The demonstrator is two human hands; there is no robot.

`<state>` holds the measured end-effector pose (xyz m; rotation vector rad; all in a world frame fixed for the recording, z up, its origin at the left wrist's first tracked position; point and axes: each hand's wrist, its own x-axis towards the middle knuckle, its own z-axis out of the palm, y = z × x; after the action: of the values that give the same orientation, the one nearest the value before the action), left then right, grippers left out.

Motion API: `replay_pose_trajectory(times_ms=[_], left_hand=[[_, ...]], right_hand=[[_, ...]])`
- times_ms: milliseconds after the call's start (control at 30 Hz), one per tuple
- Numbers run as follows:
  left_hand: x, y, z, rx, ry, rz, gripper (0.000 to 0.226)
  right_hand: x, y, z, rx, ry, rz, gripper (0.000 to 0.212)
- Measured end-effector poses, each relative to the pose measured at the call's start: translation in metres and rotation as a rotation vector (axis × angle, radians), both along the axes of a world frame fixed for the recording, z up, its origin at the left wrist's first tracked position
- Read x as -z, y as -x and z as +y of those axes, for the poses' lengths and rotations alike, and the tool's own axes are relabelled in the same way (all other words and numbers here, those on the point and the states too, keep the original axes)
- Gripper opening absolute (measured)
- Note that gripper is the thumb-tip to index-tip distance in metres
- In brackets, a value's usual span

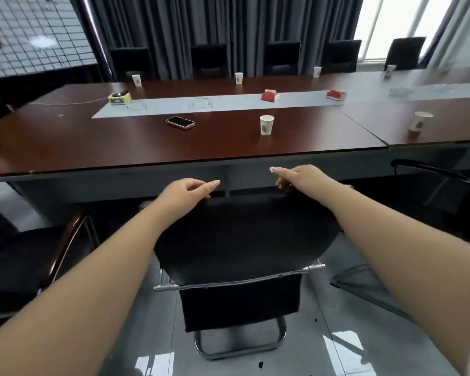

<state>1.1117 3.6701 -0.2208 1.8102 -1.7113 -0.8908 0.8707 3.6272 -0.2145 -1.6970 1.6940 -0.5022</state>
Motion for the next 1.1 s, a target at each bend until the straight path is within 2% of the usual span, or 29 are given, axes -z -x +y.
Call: replay_pose_trajectory(times_ms=[133, 233, 333, 433, 600, 833, 1000, 1100], left_hand=[[0.000, 0.002, -0.005, 0.093, -0.116, -0.204, 0.068], [0.003, 0.003, -0.001, 0.119, -0.090, -0.290, 0.062], [0.003, 0.001, 0.001, 0.152, -0.134, -0.388, 0.083], [-0.001, 0.003, 0.004, 0.190, -0.174, -0.434, 0.080], [-0.001, 0.005, 0.007, 0.207, -0.139, -0.704, 0.090], [0.011, 0.003, 0.007, 0.155, 0.026, -0.815, 0.085], [0.012, -0.005, -0.012, 0.083, 0.088, -0.786, 0.078], [0.016, -0.014, -0.018, 0.133, 0.239, -0.769, 0.090]], right_hand=[[0.003, -0.003, 0.002, -0.046, -0.158, 0.265, 0.078], [0.004, -0.003, 0.009, -0.127, -0.174, 0.362, 0.093], [0.004, -0.006, 0.022, -0.163, -0.150, 0.409, 0.096], [0.007, -0.006, 0.036, -0.225, -0.091, 0.495, 0.091], [0.015, -0.001, 0.045, -0.204, 0.005, 0.569, 0.097], [0.021, 0.001, 0.037, -0.207, 0.259, 0.615, 0.087], [0.018, -0.005, 0.007, -0.229, 0.300, 0.586, 0.086], [0.017, -0.004, -0.008, -0.234, 0.307, 0.584, 0.089]])
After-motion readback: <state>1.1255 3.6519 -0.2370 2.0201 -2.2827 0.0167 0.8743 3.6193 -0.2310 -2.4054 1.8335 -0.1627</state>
